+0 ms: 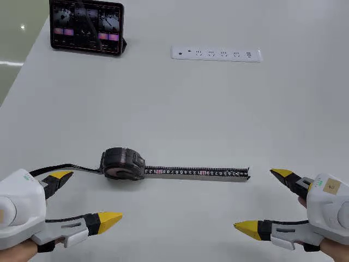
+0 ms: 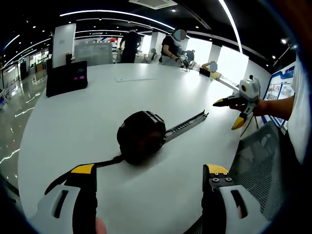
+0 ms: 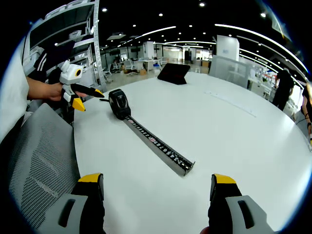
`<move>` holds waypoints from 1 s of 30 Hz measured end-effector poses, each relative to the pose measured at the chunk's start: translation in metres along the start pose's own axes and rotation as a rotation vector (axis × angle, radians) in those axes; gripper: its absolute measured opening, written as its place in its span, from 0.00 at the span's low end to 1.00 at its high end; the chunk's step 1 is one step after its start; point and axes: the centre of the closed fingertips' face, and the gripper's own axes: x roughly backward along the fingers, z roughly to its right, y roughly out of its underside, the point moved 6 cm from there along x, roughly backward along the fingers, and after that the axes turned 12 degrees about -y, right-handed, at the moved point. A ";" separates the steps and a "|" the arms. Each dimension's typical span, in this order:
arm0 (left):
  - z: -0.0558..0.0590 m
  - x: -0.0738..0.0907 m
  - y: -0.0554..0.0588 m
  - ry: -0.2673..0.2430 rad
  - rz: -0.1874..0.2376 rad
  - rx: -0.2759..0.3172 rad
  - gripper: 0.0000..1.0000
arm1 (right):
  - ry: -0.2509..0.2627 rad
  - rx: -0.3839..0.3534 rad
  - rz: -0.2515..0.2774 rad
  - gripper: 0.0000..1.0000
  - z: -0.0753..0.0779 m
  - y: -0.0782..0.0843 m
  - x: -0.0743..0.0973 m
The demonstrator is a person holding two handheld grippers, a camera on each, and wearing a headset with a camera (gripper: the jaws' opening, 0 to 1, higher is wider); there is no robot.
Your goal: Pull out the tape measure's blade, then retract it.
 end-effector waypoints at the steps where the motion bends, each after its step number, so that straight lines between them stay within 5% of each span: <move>1: 0.000 -0.001 0.000 -0.001 0.000 0.000 0.87 | 0.000 0.001 -0.001 0.89 0.000 0.000 0.000; 30: 0.015 -0.031 -0.023 0.031 0.033 0.033 0.86 | 0.010 0.011 -0.008 0.88 0.010 -0.002 0.001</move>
